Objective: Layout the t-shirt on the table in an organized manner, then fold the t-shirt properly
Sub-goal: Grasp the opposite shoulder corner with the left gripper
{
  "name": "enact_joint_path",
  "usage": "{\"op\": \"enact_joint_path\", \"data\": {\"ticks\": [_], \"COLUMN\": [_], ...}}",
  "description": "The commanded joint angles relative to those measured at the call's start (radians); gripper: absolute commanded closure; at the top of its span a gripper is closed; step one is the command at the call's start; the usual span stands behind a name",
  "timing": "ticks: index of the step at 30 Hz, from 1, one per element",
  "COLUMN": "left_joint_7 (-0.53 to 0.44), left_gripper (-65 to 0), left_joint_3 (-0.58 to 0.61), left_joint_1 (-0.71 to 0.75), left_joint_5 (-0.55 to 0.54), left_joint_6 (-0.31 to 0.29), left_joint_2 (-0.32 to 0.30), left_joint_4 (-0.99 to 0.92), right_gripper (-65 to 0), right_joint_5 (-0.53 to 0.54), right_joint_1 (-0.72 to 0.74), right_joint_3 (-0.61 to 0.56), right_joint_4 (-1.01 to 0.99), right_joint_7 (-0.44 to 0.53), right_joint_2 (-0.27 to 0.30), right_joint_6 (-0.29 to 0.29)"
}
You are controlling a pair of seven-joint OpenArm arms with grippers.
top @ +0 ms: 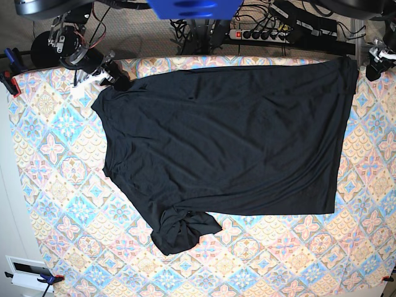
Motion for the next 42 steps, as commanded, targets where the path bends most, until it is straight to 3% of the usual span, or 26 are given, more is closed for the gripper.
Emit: {"op": "enact_joint_path", "data": {"ticks": [1,6,17,25,31,42], "left_joint_7": [-0.015,-0.119,-0.121,-0.039,0.008,0.016], "left_gripper": [-41.2,-41.2,-41.2,-41.2,-41.2,-41.2], "left_joint_3": [-0.015,-0.013,0.051,0.1,0.096,0.096], "left_joint_1": [-0.009,-0.04,-0.07,-0.043,-0.033,-0.017], "left_joint_5": [0.004,0.085,0.085,-0.094,-0.113,-0.162], "left_joint_6": [-0.003,-0.003,-0.003,-0.003,-0.003,-0.003], "left_joint_2": [-0.022,-0.02,0.009,0.004,0.006,0.001], "left_joint_4": [-0.025,-0.155,-0.17,-0.149,-0.048,-0.048], "right_gripper": [0.0,0.0,0.0,0.0,0.0,0.0], "right_joint_5": [0.021,0.021,0.021,0.021,0.021,0.021], "right_joint_1": [0.001,0.001,0.001,0.001,0.001,0.001], "right_joint_3": [0.003,0.003,0.005,0.005,0.005,0.006], "right_joint_4": [0.012,0.012,0.012,0.012,0.012,0.012], "right_joint_7": [0.008,0.008,0.008,0.01,0.01,0.01], "right_joint_2": [0.009,0.009,0.009,0.009,0.009,0.009], "right_joint_6": [0.008,0.008,0.008,0.008,0.008,0.008]}}
